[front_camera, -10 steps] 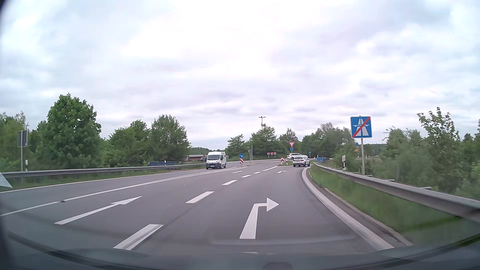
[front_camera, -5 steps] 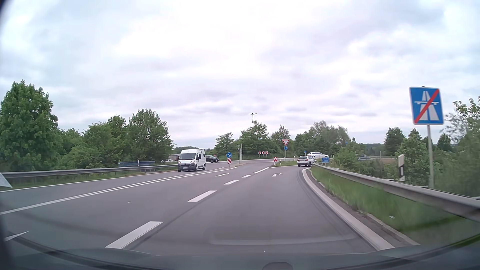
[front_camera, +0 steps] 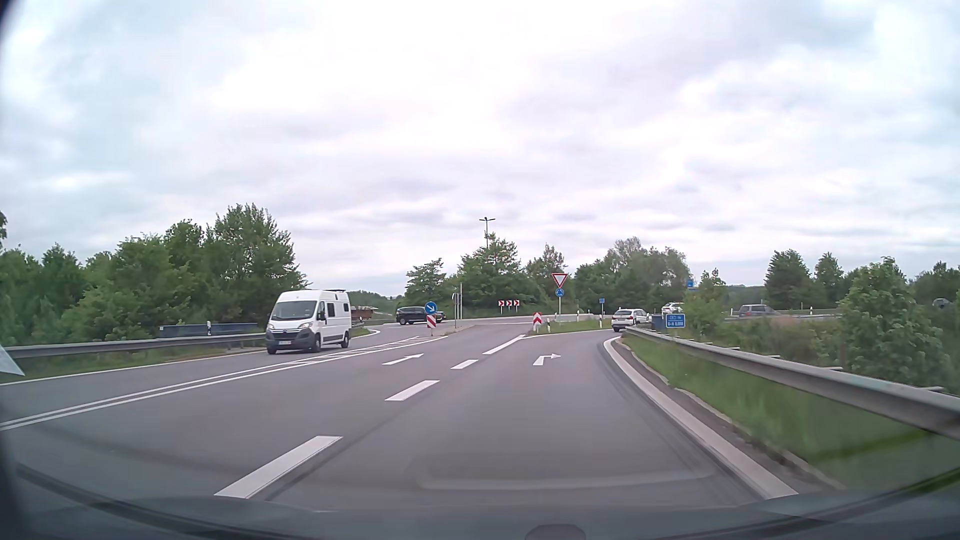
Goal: Follow the waypoints while adhering to traffic rules and regulations
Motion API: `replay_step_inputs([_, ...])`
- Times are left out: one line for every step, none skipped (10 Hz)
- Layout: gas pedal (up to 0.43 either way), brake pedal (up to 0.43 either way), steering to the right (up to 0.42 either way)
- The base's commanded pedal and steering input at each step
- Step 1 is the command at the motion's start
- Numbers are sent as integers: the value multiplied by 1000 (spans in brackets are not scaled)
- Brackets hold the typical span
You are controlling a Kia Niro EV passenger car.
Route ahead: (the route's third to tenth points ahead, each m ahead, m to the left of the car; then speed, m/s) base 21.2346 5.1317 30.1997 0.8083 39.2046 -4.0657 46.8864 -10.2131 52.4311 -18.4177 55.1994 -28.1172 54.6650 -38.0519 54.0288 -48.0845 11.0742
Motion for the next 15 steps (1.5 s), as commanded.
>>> replay_step_inputs([0, 0, 25])
replay_step_inputs([0, 0, 25])
replay_step_inputs([0, 0, 26])
replay_step_inputs([0, 0, 26])
replay_step_inputs([0, 0, 26])
replay_step_inputs([0, 0, 26])
replay_step_inputs([0, 0, 26])
replay_step_inputs([0, 0, 26])
replay_step_inputs([0, 0, 26])
replay_step_inputs([0, 0, 26])
replay_step_inputs([0, 0, 26])
replay_step_inputs([0, 0, 26])
replay_step_inputs([0, 0, 27])
replay_step_inputs([0, 18, 27])
replay_step_inputs([0, 79, 27])
